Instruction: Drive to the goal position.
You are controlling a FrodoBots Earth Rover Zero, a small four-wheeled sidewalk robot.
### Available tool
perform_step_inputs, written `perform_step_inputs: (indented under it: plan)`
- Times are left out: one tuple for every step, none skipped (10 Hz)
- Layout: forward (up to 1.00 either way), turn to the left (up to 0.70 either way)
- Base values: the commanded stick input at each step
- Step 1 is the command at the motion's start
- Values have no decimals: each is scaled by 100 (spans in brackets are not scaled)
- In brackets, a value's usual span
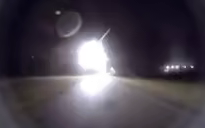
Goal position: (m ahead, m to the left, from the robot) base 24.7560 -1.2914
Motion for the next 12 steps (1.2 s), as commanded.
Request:
perform_step_inputs:
  plan:
    - [100, 15]
    - [100, 11]
    - [100, 5]
    - [100, 5]
    - [100, 5]
    - [100, 5]
    - [100, 5]
    - [100, 5]
    - [100, 5]
    - [100, 7]
    - [100, 14]
    - [100, 10]
